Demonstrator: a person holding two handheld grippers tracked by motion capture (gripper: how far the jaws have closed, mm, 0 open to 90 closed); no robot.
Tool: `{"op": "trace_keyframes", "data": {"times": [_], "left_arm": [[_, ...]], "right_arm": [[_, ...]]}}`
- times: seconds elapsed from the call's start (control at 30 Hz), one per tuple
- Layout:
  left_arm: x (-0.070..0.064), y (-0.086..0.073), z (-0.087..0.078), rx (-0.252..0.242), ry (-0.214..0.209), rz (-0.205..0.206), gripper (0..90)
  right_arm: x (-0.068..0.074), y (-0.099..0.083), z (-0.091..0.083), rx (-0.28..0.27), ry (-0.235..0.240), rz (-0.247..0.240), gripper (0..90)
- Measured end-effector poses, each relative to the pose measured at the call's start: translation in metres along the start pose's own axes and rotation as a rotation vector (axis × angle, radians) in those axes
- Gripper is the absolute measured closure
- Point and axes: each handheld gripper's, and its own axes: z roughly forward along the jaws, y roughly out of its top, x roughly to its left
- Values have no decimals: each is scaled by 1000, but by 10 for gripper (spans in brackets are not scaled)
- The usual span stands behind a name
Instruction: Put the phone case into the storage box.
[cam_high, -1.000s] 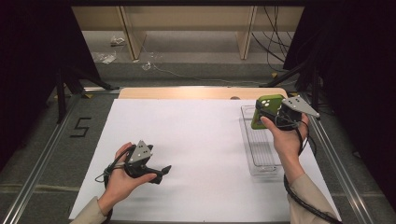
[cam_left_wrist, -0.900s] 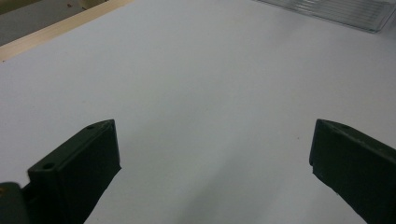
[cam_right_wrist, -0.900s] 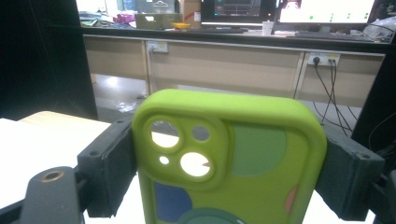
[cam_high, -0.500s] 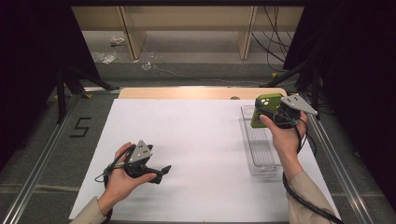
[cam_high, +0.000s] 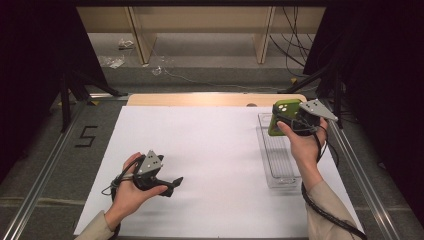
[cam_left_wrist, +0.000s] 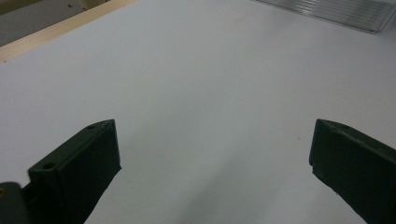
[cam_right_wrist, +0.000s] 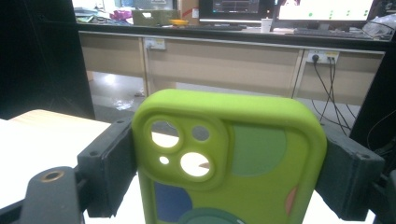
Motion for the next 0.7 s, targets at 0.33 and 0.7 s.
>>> {"op": "trace_keyframes", "data": {"times": [0.33,0.7], "left_arm": [[0,0,0,-2,1,-1,13],[0,0,0,0,0,0,13]], "right_arm": [[-2,-1,5,6,-3,2,180],[-3,-2,9,8,-7,3,180]]}}
